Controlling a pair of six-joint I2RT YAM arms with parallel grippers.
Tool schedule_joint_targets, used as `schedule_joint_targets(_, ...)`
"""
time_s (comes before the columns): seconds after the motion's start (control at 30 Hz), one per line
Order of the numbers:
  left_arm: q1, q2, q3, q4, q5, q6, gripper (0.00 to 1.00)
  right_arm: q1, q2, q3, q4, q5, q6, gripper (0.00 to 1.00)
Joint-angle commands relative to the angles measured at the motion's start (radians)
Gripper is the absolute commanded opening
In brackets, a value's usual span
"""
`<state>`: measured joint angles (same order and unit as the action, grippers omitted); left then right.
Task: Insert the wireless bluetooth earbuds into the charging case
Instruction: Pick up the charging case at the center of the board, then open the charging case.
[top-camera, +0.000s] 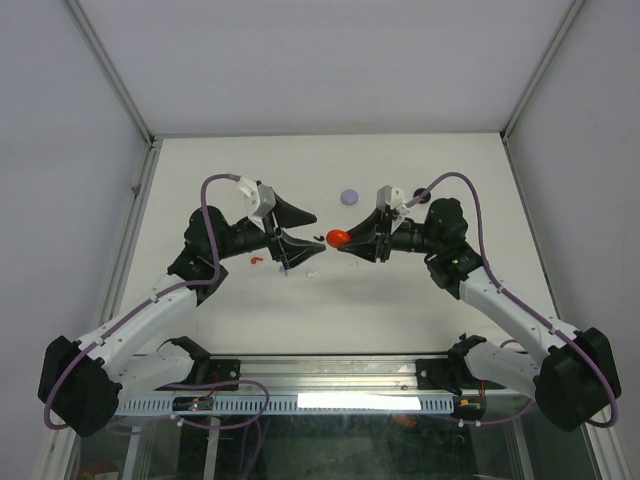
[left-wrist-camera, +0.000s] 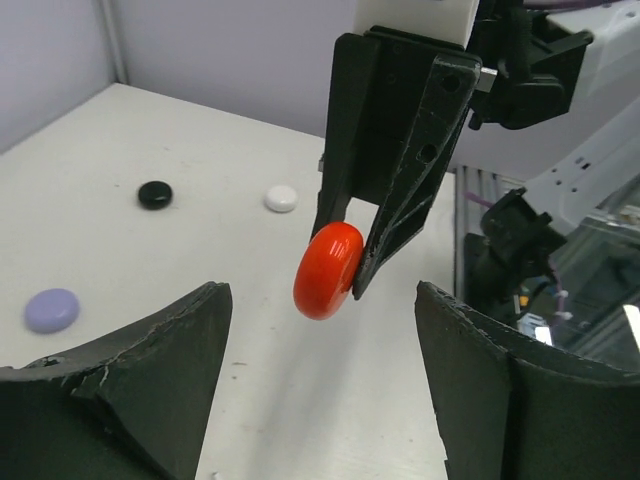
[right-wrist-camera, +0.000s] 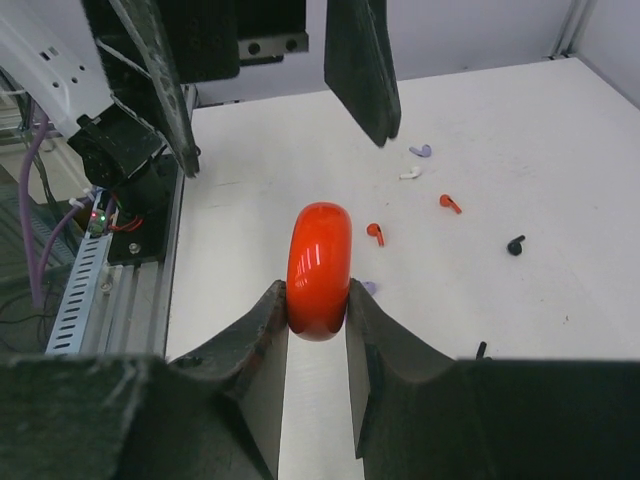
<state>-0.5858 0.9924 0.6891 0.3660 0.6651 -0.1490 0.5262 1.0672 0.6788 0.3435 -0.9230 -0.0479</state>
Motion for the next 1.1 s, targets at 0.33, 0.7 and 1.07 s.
schedule_joint_targets(0.33,0.011,0.156,0.033,0.261,0.208,-0.279,0.56,0.015,0.017,-0.028,0.262,-0.045,0.185,0.00)
schedule_joint_targets(0.7,0.011,0.205,0.036,0.307,0.198,-0.333,0.39,0.024,0.017,-0.038,0.270,-0.051,0.195,0.00)
schedule_joint_targets(1.07,0.011,0.194,0.061,0.249,0.099,-0.375,0.38,0.031,0.017,-0.042,0.236,-0.051,0.195,0.00)
